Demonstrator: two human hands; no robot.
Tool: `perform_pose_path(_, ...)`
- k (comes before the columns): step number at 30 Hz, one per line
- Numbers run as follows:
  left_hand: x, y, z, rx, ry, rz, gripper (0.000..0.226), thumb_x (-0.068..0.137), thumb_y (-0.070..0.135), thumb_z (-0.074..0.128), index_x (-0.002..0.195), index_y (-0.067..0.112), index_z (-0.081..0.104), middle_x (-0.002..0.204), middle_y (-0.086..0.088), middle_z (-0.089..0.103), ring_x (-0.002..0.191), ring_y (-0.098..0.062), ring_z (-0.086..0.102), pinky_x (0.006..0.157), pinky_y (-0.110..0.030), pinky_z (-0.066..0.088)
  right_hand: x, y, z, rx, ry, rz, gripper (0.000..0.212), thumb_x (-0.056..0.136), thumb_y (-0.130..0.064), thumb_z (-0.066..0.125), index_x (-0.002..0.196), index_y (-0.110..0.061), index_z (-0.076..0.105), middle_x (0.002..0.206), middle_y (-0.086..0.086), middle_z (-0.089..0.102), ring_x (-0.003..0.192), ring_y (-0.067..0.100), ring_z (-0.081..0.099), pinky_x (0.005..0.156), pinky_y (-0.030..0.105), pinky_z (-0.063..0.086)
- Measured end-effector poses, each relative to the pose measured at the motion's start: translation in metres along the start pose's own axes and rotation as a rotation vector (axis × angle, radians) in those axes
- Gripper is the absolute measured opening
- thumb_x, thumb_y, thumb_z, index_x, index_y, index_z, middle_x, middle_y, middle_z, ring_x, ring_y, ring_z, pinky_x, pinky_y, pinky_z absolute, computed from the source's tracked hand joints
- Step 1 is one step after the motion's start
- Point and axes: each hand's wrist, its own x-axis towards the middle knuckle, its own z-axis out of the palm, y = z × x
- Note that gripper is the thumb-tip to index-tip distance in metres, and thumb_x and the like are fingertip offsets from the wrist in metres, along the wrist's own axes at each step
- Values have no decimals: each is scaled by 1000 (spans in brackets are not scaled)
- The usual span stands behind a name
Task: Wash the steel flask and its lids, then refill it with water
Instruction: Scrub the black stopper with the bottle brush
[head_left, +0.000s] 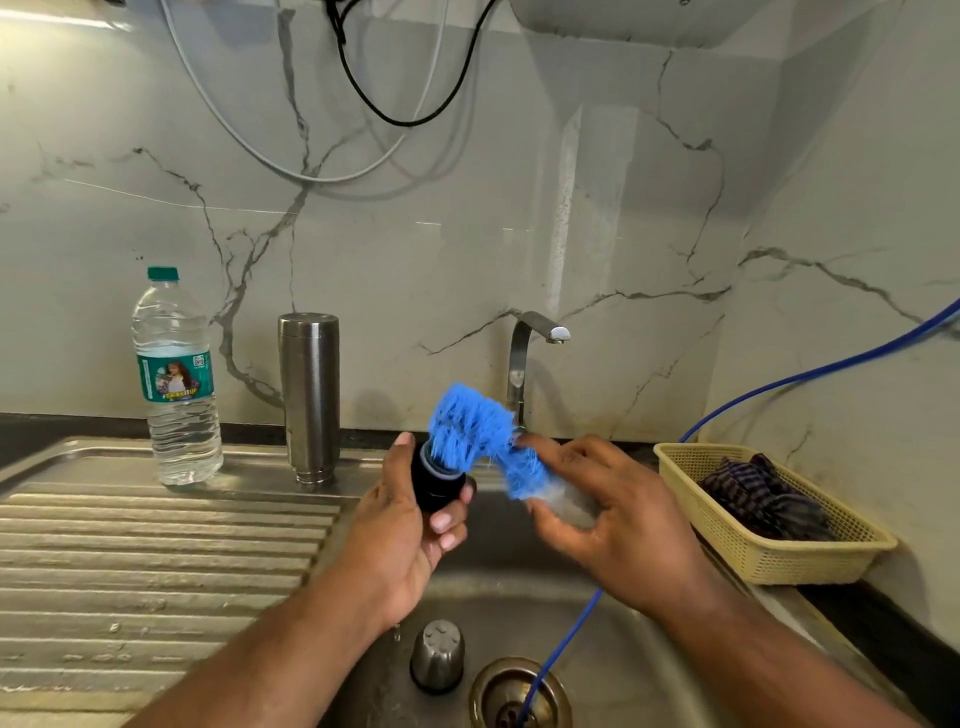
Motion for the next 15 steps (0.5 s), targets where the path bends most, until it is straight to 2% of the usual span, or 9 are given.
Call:
perform_pose_path(5,6,6,-7,-85,47,20,49,107,49,35,110,5,57,70,-11,55,44,-10,33,40,-22,31,-2,5,-4,-7,-65,-8,59,89,-53,60,146,-56,42,107,-21,55,83,6,60,60,25,51)
perform_pose_path(8,0,-1,-2,9,15,-9,49,107,48,34,111,5,57,70,-13,56,46,-11,34,41,-23,32,1,5,-5,-84,-37,57,59,90,-58,53,147,-57,39,105,-24,51,82,0,56,58,16,44)
perform_pose_path(12,-3,-7,0,-4,53,-40,39,111,33,31,105,7,59,69,-12,62,47,-10,38,40,-23,35,-1,-5,-7,-1,-136,-78,58,90,-51,62,145,-57,42,112,-22,54,80,6,59,59,25,52)
perform_pose_path(15,2,-4,-5,11,28,-36,45,109,44,31,109,8,58,71,-13,57,46,-10,35,40,-23,34,1,2,-7,-54,-95,4,58,91,-53,57,146,-56,41,109,-23,52,81,6,58,59,26,51)
